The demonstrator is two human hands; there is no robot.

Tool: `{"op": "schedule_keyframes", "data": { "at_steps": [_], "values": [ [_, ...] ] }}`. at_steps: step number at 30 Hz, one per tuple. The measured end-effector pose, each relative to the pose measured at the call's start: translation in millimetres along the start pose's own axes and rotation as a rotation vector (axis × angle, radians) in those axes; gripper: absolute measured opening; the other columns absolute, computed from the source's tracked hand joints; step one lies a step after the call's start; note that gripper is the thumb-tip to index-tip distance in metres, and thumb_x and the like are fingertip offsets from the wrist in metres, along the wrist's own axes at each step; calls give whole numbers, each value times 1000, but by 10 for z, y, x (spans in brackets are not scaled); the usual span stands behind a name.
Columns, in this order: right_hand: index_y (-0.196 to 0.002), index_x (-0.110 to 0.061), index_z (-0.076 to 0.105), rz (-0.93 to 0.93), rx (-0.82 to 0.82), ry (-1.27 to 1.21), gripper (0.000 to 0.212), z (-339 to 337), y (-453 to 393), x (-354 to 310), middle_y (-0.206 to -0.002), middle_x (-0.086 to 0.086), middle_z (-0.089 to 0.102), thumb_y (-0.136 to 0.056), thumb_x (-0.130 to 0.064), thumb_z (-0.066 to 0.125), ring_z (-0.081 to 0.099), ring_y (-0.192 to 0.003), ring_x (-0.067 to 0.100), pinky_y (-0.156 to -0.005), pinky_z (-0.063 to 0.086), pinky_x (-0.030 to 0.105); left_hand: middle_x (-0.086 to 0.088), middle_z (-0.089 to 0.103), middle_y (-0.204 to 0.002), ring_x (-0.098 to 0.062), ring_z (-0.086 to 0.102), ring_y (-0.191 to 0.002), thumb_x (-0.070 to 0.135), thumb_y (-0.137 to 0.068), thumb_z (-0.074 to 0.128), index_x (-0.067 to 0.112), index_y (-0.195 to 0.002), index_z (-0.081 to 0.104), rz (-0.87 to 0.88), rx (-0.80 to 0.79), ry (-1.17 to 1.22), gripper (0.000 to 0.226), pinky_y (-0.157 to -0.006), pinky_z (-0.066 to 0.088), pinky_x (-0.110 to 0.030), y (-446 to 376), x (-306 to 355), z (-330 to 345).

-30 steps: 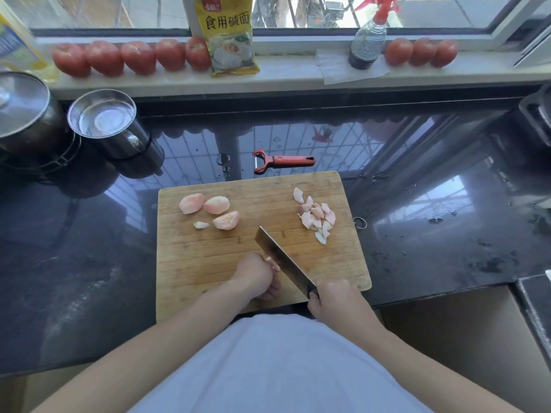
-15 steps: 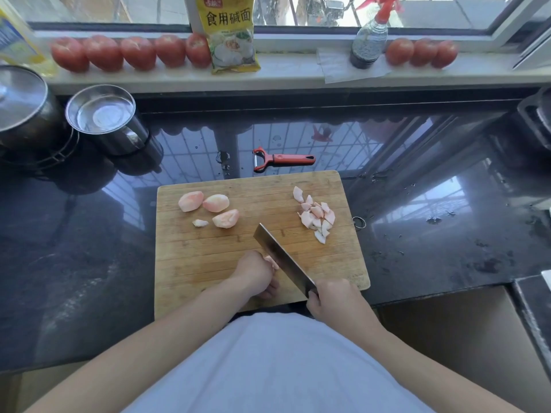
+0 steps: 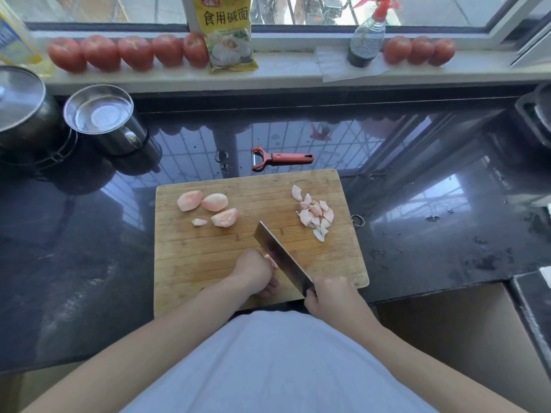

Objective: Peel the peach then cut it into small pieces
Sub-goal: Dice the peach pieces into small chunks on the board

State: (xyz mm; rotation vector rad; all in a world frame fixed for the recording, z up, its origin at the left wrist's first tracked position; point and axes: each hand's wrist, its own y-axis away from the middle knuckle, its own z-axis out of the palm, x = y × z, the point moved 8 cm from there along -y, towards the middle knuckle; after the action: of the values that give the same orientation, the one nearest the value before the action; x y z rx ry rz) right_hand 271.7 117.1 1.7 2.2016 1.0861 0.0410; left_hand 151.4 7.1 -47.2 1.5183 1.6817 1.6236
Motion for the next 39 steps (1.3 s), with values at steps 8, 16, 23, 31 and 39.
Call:
{"op": "schedule_keyframes", "data": {
  "at_steps": [8, 16, 23, 31, 39],
  "values": [
    [-90, -12, 62, 19, -44, 74, 20, 72, -8, 21, -84, 8, 60, -98, -21, 47, 58, -78, 26, -68, 52, 34, -21, 75, -88, -29, 72, -68, 11, -108, 38, -2, -116, 64, 44, 5, 16, 30, -58, 60, -32, -24, -16, 20],
    [-74, -15, 48, 26, -59, 103, 22, 129, -35, 5, -82, 7, 57, -96, -17, 49, 54, -77, 28, -64, 43, 32, -11, 78, -96, -28, 75, -83, 13, -104, 39, 10, -115, 74, 213, -13, -160, 37, -79, 64, -42, -99, -26, 66],
    [-71, -13, 48, 32, -108, 95, 22, 134, 24, 82, -78, 6, 51, -93, -15, 48, 56, -79, 30, -64, 43, 33, -4, 77, -103, -26, 75, -80, 13, -93, 38, 17, -103, 79, 212, 9, -199, 43, -80, 64, -43, -104, -4, 37],
    [-79, -13, 53, 6, -113, 177, 17, 112, 55, 145, -66, 2, 42, -95, -15, 48, 49, -72, 29, -61, 40, 32, -5, 77, -105, -25, 76, -74, 16, -98, 34, 16, -110, 73, 201, -3, -168, 41, -73, 65, -40, -123, -4, 31],
    [-82, -15, 53, -29, 27, 34, 14, 72, -253, -194, -90, 11, 67, -96, -16, 50, 62, -83, 35, -69, 48, 36, -12, 75, -88, -25, 74, -71, 11, -104, 34, 14, -117, 69, 165, -11, -115, 38, -55, 60, -28, -8, 57, 19]
  ]
}}
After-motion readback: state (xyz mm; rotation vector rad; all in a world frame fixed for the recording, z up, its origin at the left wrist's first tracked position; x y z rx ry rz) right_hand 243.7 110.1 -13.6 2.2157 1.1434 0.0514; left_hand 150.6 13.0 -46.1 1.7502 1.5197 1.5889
